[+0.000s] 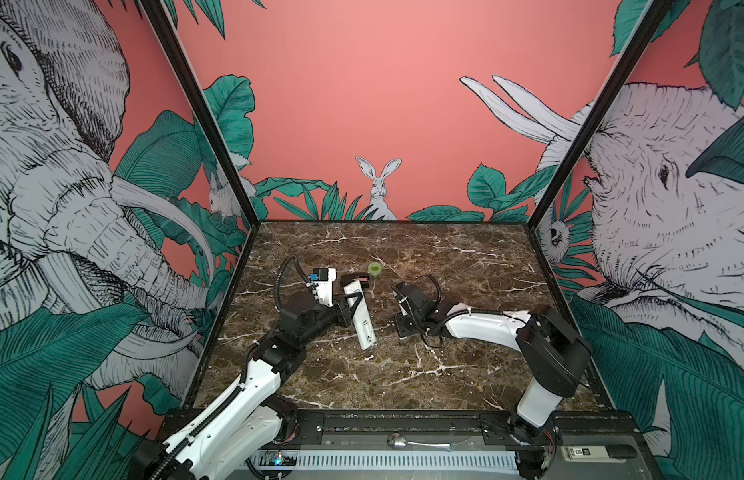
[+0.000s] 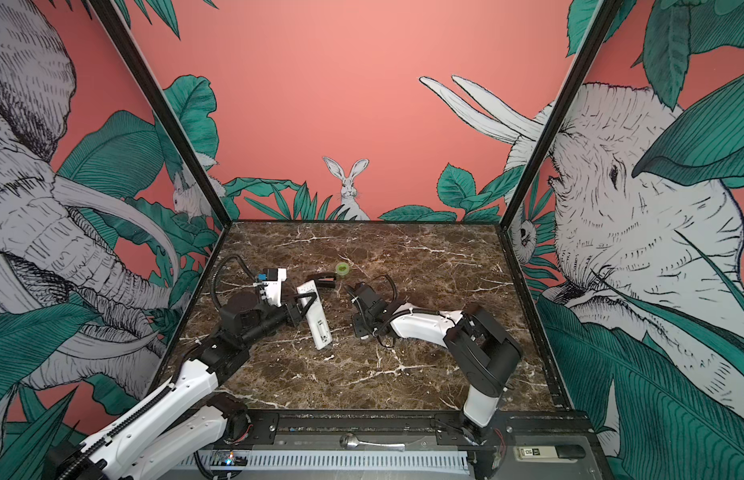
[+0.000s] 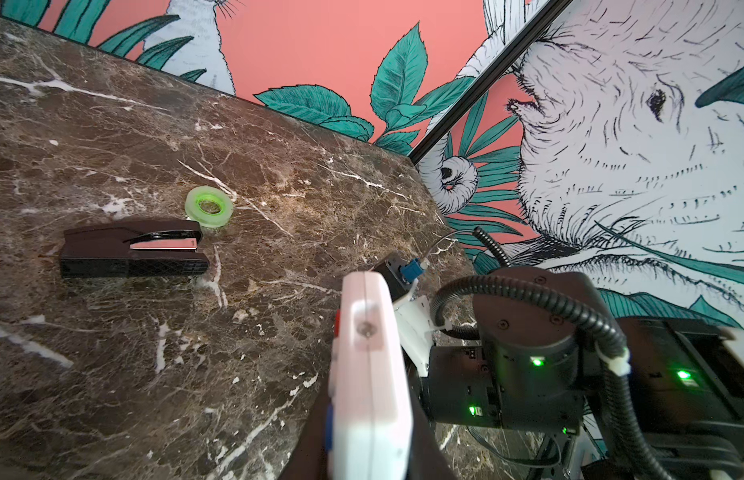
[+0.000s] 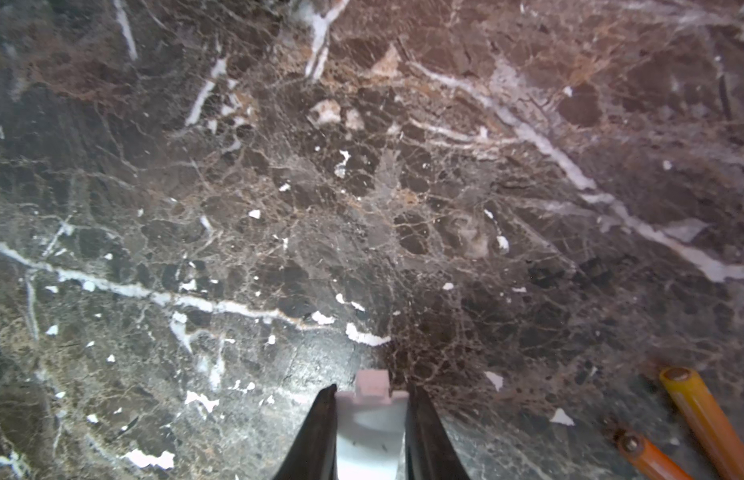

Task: Load the batteries into the remote control

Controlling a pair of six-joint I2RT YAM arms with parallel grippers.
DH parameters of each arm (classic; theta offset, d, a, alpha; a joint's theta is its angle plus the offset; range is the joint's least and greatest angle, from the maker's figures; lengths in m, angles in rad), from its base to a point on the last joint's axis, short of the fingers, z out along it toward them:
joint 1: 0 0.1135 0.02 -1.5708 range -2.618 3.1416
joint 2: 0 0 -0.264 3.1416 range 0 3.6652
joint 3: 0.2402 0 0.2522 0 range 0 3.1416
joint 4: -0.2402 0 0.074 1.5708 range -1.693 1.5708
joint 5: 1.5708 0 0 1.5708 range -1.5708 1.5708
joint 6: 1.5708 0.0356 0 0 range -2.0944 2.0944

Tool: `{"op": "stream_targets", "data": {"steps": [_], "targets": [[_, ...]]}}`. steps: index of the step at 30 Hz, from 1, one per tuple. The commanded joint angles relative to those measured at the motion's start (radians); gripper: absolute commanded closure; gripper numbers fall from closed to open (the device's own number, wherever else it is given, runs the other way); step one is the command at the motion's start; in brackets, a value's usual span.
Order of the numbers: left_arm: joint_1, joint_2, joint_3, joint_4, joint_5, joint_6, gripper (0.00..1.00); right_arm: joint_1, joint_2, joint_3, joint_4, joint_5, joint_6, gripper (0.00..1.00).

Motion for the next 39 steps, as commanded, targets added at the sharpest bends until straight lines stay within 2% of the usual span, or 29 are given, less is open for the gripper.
{"op": "stream_targets", "data": {"steps": [1, 8, 18, 27, 34, 39], "targets": [[0.008, -0.028, -0.014, 0.007, 0.012, 0.023, 1.0, -0.008, 0.018, 0.027, -0.025, 0.001, 0.014, 0.74], [0.014, -0.035, -0.02, 0.007, 0.015, 0.031, 1.0, -0.011, 0.035, 0.039, -0.038, -0.001, 0.017, 0.72], [0.018, -0.036, -0.029, 0.013, 0.019, 0.031, 1.0, -0.014, 0.027, 0.038, -0.036, 0.003, 0.025, 0.63], [0.019, -0.041, -0.038, 0.01, 0.019, 0.03, 1.0, -0.014, -0.025, 0.038, -0.064, 0.014, 0.005, 0.6], [0.019, -0.026, -0.035, 0.019, 0.031, 0.025, 1.0, -0.014, -0.108, 0.064, -0.206, 0.08, -0.094, 0.57], [0.019, -0.02, -0.037, 0.026, 0.037, 0.021, 1.0, -0.022, -0.129, 0.113, -0.346, 0.123, -0.207, 0.49]]}}
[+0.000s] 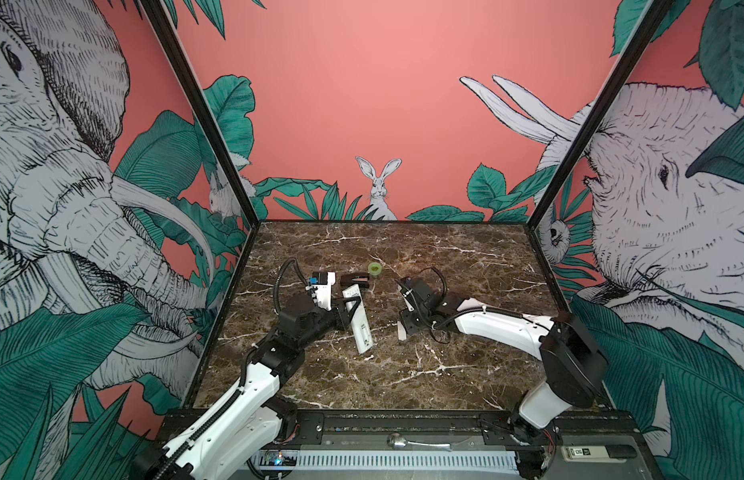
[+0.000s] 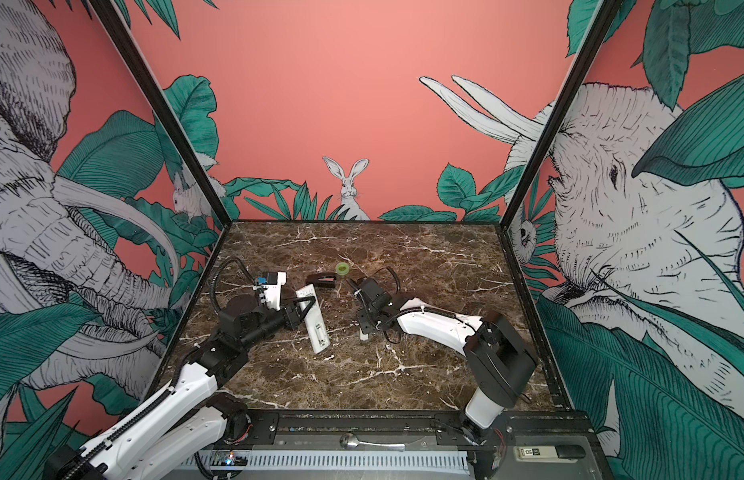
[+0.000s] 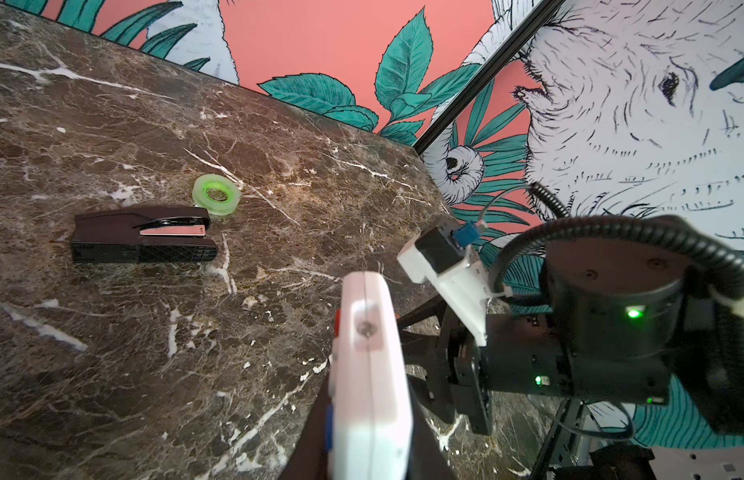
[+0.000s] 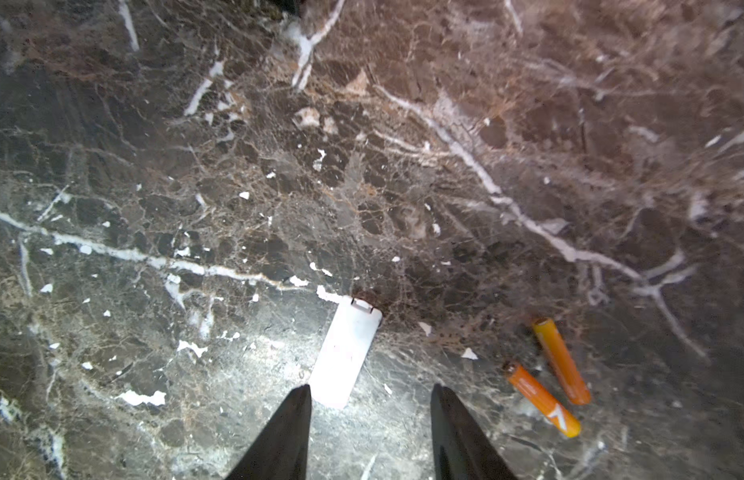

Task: Load the batteries into the remote control
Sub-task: 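Move the open right gripper over the two orange batteries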

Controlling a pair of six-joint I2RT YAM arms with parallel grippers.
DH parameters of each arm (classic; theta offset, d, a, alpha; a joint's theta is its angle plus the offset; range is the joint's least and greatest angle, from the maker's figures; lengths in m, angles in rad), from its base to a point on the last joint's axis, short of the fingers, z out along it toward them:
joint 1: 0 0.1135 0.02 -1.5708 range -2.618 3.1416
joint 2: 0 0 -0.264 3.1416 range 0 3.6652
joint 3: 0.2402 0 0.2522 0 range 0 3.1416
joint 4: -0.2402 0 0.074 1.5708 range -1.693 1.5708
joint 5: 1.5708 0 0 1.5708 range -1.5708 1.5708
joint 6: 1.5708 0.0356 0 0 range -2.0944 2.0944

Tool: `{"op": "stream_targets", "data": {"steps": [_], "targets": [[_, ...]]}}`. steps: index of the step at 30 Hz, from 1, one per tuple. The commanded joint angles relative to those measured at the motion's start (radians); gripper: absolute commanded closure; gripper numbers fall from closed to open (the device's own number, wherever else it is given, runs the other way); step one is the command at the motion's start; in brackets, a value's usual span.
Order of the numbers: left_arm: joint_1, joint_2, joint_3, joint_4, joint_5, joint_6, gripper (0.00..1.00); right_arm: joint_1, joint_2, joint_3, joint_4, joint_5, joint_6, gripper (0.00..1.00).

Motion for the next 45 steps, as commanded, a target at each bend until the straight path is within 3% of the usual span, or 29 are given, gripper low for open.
{"op": "stream_targets", "data": {"steps": [1, 5, 15, 27, 45], "targets": [[0.006, -0.001, -0.006, 0.04, 0.017, -0.001, 1.0, -0.014, -0.018, 0.038, -0.135, 0.063, -0.112, 0.47], [0.006, 0.0, -0.005, 0.039, 0.02, -0.001, 1.0, -0.045, -0.062, 0.036, -0.172, 0.045, -0.192, 0.39], [0.005, 0.02, 0.002, 0.045, 0.029, 0.0, 1.0, -0.098, -0.048, 0.058, -0.28, 0.059, -0.358, 0.38], [0.006, 0.049, 0.005, 0.064, 0.045, -0.006, 1.0, -0.123, 0.031, 0.063, -0.277, 0.027, -0.464, 0.51], [0.006, 0.078, 0.009, 0.081, 0.05, -0.007, 1.0, -0.167, 0.144, 0.111, -0.265, -0.001, -0.511, 0.58]]}}
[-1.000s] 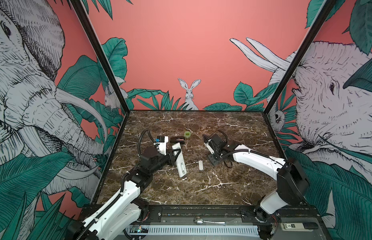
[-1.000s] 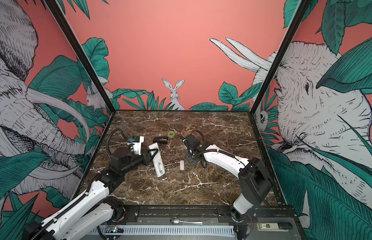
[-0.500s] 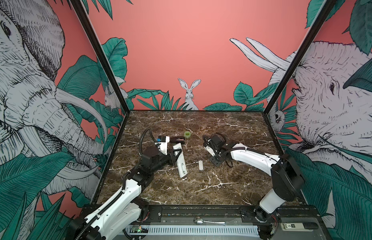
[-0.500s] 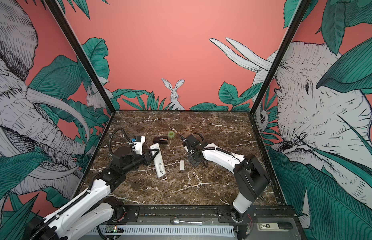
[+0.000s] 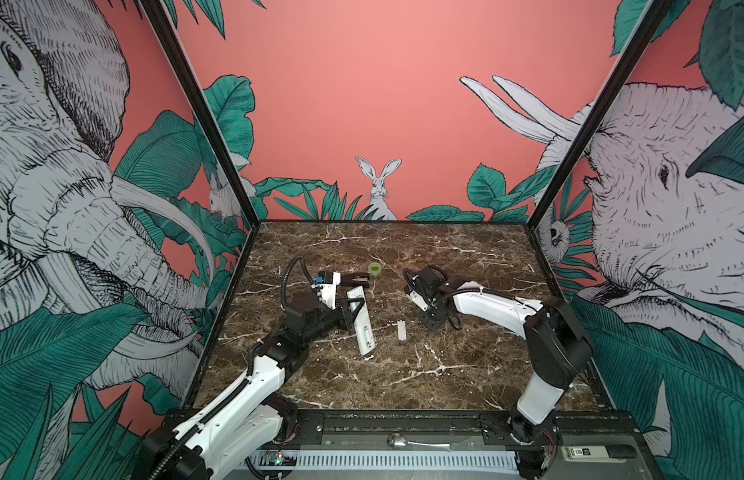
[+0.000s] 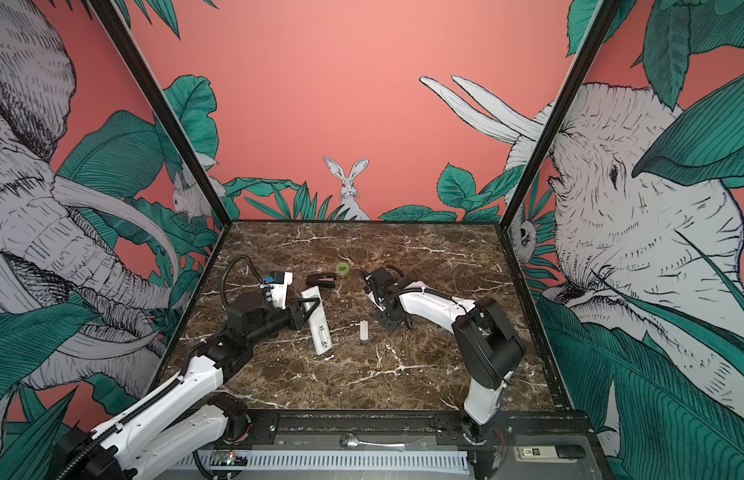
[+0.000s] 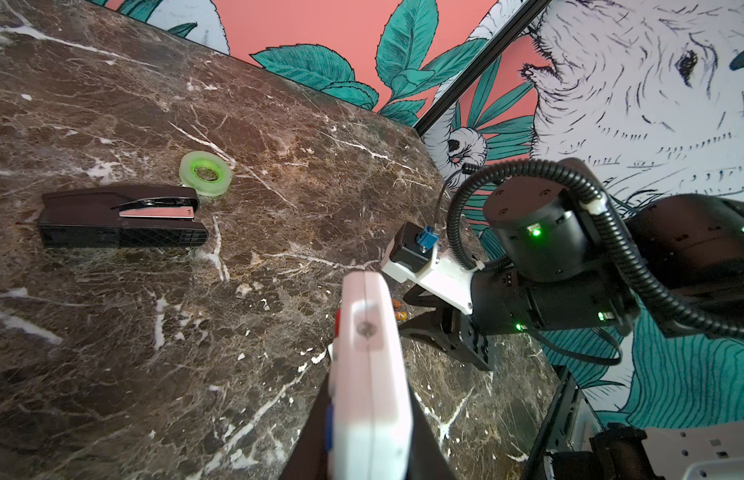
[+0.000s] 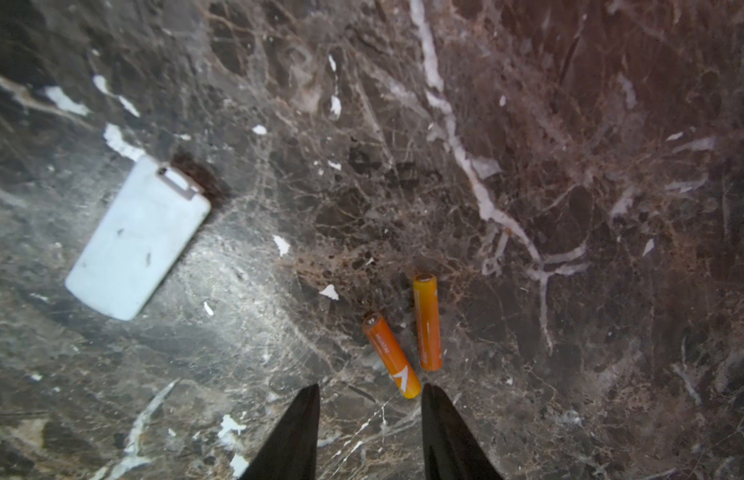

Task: Load the batteries into the remote control
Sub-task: 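Move the open right gripper over the two orange batteries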

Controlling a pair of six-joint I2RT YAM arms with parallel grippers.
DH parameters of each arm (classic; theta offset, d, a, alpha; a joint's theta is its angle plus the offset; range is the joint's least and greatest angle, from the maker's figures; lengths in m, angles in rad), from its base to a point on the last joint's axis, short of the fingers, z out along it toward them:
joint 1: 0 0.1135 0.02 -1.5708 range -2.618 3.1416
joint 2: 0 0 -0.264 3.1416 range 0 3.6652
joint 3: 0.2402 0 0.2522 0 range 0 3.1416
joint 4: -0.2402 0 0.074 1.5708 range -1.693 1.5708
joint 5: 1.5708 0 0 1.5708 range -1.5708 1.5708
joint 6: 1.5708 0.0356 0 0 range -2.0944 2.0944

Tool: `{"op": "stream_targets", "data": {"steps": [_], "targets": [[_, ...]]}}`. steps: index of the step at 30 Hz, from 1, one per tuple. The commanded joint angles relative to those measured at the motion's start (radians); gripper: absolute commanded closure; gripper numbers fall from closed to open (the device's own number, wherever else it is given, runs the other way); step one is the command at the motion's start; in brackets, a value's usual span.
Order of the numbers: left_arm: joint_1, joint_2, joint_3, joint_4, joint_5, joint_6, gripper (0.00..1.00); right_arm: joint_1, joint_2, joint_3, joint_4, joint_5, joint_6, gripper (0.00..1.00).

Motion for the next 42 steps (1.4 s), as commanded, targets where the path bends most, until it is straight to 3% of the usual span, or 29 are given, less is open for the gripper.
{"op": "stream_targets", "data": {"steps": [1, 15, 42], "targets": [[0.007, -0.002, 0.009, 0.043, 0.012, -0.006, 1.0, -0.012, 0.02, 0.021, -0.01, -0.016, -0.02, 0.59], [0.005, 0.01, 0.018, 0.048, 0.012, -0.006, 1.0, -0.017, 0.066, 0.045, -0.027, -0.041, -0.039, 0.69], [0.006, 0.004, 0.017, 0.045, 0.003, -0.007, 1.0, -0.037, 0.119, 0.052, -0.031, -0.075, -0.053, 0.68]]}}
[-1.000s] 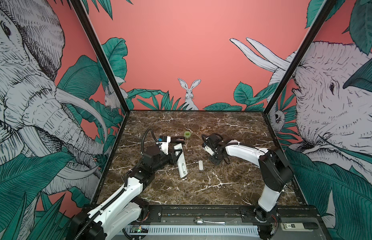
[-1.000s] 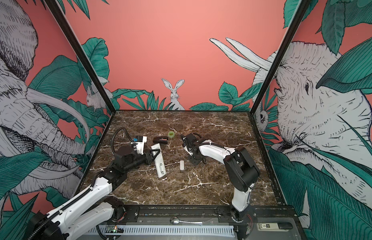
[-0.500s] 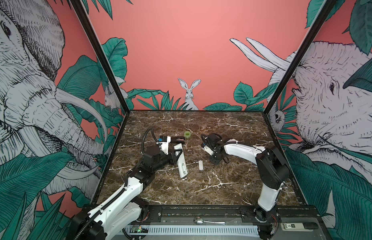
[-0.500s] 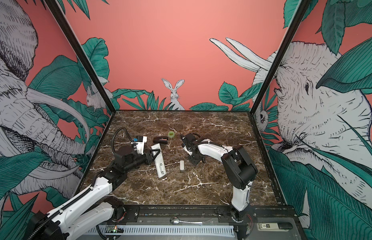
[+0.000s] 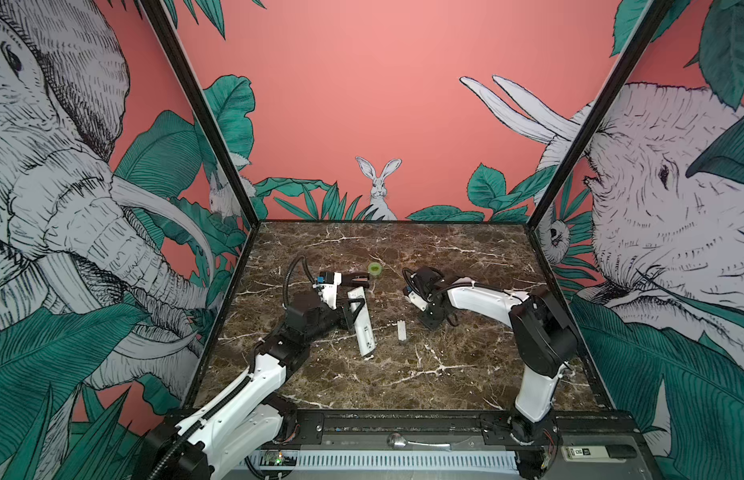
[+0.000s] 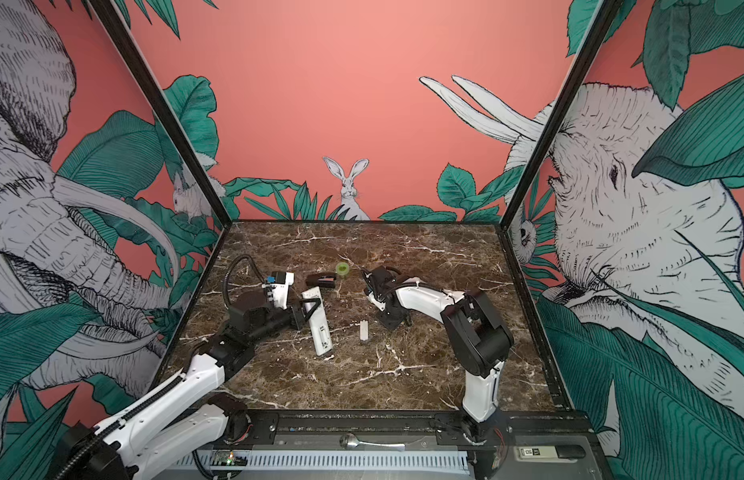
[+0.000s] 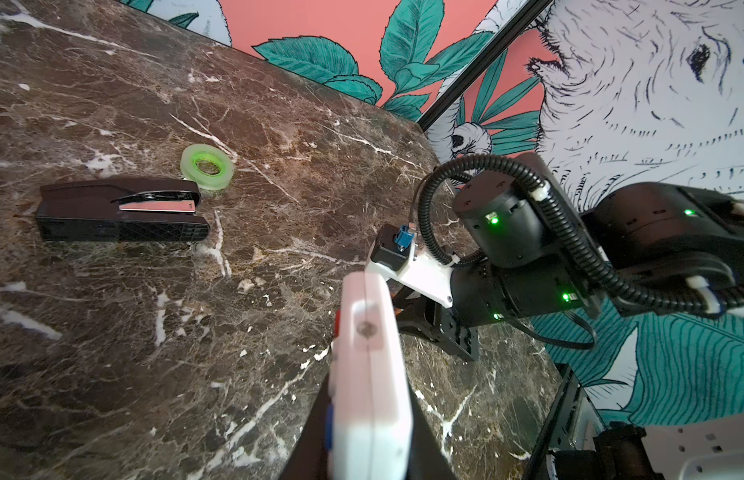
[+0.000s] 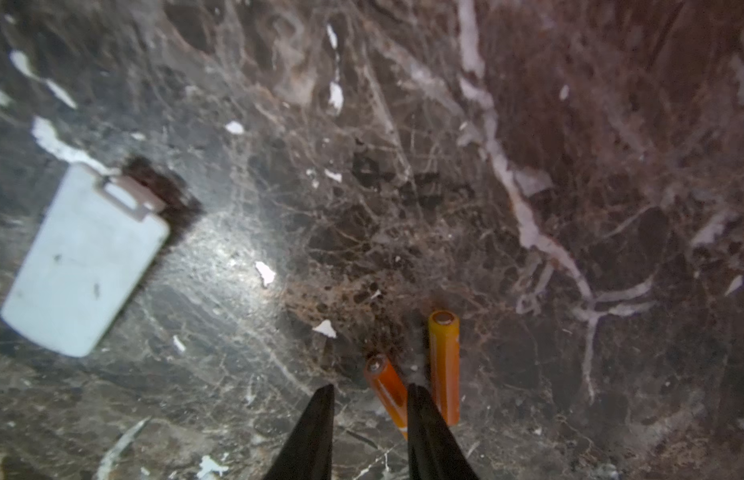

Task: Load the batteries into the remote control
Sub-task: 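Move the open right gripper over the two orange batteries, then close the right gripper on the end of one orange battery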

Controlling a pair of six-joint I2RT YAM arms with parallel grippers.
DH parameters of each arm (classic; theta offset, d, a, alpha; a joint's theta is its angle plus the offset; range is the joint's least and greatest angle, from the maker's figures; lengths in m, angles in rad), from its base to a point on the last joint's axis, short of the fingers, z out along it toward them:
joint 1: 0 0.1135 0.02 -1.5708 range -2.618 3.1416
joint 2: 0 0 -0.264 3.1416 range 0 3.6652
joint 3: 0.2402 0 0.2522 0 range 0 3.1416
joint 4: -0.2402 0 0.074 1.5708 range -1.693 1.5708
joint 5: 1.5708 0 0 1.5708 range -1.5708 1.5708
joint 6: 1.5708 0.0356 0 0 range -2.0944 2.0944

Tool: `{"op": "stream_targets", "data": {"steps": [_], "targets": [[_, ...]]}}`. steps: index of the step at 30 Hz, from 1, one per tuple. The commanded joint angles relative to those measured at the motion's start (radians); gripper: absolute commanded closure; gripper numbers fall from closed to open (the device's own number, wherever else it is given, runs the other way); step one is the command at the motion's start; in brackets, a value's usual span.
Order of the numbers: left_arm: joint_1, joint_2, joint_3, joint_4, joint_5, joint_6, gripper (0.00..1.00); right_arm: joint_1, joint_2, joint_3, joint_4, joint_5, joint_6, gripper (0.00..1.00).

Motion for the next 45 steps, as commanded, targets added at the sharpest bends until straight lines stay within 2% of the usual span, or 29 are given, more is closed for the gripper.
{"op": "stream_targets", "data": {"steps": [1, 11, 21, 28, 35, 45], "targets": [[0.005, -0.014, 0.016, 0.039, 0.003, -0.008, 1.0, -0.006, 0.026, 0.012, -0.023, -0.018, -0.012, 0.68], [0.006, -0.008, 0.015, 0.042, -0.003, -0.006, 1.0, -0.009, 0.045, 0.014, -0.021, -0.031, -0.014, 0.71], [0.006, -0.011, 0.008, 0.048, -0.003, -0.007, 1.0, -0.009, 0.048, 0.014, -0.039, -0.053, 0.0, 0.87], [0.006, -0.011, 0.006, 0.051, -0.003, -0.011, 1.0, -0.009, 0.035, 0.01, -0.045, -0.075, 0.021, 0.89], [0.006, -0.002, 0.003, 0.063, 0.0, -0.012, 1.0, -0.001, -0.024, -0.056, 0.028, -0.184, 0.11, 0.89], [0.006, -0.009, -0.011, 0.074, 0.006, -0.011, 1.0, 0.028, -0.031, -0.083, -0.001, -0.134, 0.169, 0.87]]}}
